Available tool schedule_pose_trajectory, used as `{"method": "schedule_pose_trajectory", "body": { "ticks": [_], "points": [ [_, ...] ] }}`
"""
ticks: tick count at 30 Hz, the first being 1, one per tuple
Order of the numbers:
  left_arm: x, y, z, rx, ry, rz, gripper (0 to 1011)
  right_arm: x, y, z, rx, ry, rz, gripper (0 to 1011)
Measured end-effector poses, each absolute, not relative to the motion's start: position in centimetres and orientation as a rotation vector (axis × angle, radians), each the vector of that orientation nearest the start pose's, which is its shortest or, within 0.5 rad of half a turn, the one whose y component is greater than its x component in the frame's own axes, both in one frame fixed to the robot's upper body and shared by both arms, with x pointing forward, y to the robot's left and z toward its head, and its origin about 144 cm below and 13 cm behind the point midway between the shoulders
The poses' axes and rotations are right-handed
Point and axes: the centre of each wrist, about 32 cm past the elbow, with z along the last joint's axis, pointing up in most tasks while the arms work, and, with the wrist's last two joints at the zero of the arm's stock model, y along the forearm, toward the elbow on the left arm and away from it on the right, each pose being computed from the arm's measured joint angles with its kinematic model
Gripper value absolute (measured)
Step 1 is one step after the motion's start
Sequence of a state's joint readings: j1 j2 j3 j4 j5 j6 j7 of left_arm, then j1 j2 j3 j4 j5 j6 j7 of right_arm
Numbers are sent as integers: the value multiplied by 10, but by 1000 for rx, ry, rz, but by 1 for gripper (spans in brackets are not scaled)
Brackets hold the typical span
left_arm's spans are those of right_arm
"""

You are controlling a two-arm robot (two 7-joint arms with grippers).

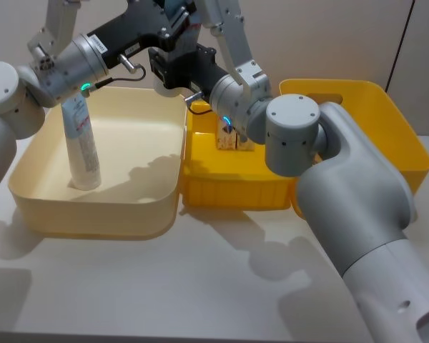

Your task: Bimanual collaborative sorting of washing and personal care products

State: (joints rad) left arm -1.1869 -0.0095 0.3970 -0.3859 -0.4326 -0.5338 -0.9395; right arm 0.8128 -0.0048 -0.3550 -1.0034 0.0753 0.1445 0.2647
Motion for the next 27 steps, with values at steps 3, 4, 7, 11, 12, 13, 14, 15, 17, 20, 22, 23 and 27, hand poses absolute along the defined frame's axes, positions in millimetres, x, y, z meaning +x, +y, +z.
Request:
{"method": "schedule_pose_trajectory", "body": {
  "ticks": [3, 4, 7, 11, 12, 13, 14, 15, 17, 20, 22, 23, 27],
  "points": [
    [717, 175, 1330, -260, -449, 485, 236, 648, -130, 1304, -83, -181, -1028, 499],
    [717, 175, 1330, -260, -449, 485, 289, 648, -130, 1304, -83, -181, -1028, 499],
    [717, 175, 1330, -260, -449, 485, 386, 648, -130, 1304, -83, -181, -1028, 499],
    [717, 175, 1330, -260, -449, 485, 468, 648, -130, 1304, -83, -181, -1028, 499],
    [717, 175, 1330, -260, -449, 485, 528, 648, -130, 1304, -83, -181, -1028, 499],
    [717, 175, 1330, -260, -449, 485, 568, 648, -130, 1304, -83, -181, -1028, 499],
    [717, 175, 1330, -260, -449, 485, 588, 648, -130, 1304, -83, -181, -1028, 499],
    [717, 175, 1330, -260, -449, 485, 629, 648, -130, 1304, -83, -181, -1028, 499],
    [717, 175, 1330, -260, -449, 485, 691, 648, -131, 1305, -83, -183, -1030, 499],
    [717, 175, 1330, -260, -449, 485, 769, 648, -133, 1306, -81, -190, -1039, 499],
    [717, 175, 1330, -260, -449, 485, 840, 648, -137, 1306, -79, -196, -1052, 499],
    [717, 175, 1330, -260, -449, 485, 863, 648, -139, 1307, -78, -198, -1057, 496],
    [717, 175, 1330, -260, -449, 485, 975, 649, -151, 1310, -75, -214, -1099, 499]
  ]
}}
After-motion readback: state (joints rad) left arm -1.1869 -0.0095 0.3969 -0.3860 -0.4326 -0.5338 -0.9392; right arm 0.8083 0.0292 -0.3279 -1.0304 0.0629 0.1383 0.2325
